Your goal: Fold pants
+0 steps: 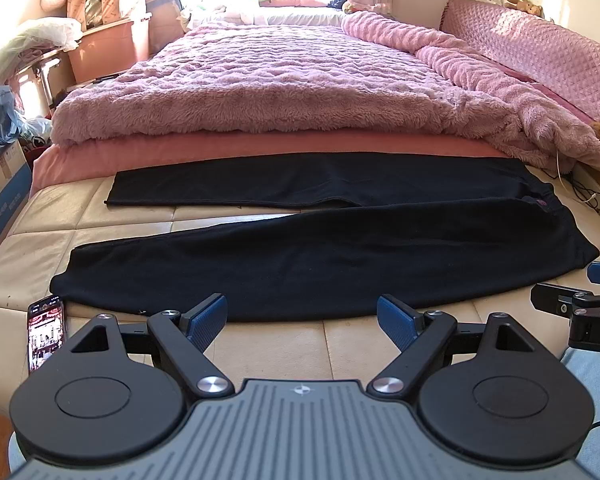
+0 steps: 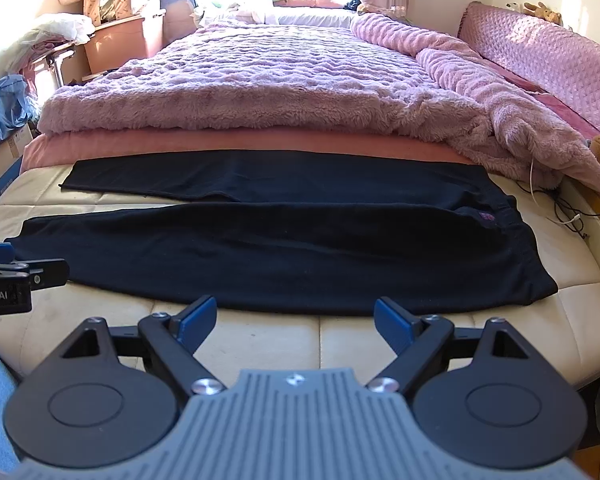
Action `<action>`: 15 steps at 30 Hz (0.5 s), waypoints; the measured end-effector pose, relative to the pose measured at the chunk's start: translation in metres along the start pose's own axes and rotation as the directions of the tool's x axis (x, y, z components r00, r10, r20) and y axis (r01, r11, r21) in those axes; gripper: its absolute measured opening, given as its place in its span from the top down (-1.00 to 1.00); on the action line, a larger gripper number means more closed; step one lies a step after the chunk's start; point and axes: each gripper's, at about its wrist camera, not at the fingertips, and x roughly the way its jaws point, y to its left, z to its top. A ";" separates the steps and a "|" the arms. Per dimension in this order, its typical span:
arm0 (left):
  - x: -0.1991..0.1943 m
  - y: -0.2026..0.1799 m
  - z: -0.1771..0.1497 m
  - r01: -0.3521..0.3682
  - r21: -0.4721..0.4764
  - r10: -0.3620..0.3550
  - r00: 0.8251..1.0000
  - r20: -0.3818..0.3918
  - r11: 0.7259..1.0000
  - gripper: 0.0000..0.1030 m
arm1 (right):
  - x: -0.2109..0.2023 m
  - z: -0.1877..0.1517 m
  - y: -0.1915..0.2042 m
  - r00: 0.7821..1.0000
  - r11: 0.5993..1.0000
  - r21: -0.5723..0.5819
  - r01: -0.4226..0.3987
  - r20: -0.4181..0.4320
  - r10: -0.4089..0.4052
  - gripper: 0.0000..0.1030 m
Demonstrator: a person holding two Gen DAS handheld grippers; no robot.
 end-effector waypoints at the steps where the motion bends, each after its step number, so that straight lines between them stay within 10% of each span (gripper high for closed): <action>1: 0.000 0.000 0.000 0.000 0.000 0.000 1.000 0.000 1.000 -0.92 | 0.000 0.000 0.000 1.000 1.000 0.000 0.000 0.000 0.000 -0.60; 15: 0.000 0.000 0.000 0.000 0.000 0.000 1.000 0.001 1.000 -0.92 | -0.002 0.001 -0.001 1.000 1.000 0.006 -0.009 -0.002 0.009 -0.60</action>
